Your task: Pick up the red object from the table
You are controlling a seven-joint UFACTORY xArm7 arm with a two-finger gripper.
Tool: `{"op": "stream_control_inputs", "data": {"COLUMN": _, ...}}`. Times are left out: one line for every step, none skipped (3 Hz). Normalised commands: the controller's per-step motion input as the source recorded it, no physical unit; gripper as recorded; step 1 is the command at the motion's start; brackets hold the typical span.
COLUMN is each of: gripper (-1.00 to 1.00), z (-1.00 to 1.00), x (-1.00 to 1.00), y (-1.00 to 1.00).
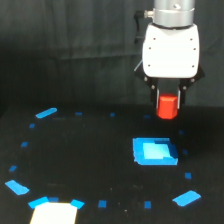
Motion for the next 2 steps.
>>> {"op": "stream_control_inputs", "data": {"gripper": -1.00, "z": 0.84, "x": -0.16, "y": 0.62}}
{"op": "stream_control_inputs", "data": {"gripper": -1.00, "z": -0.55, "x": -0.66, "y": 0.22}}
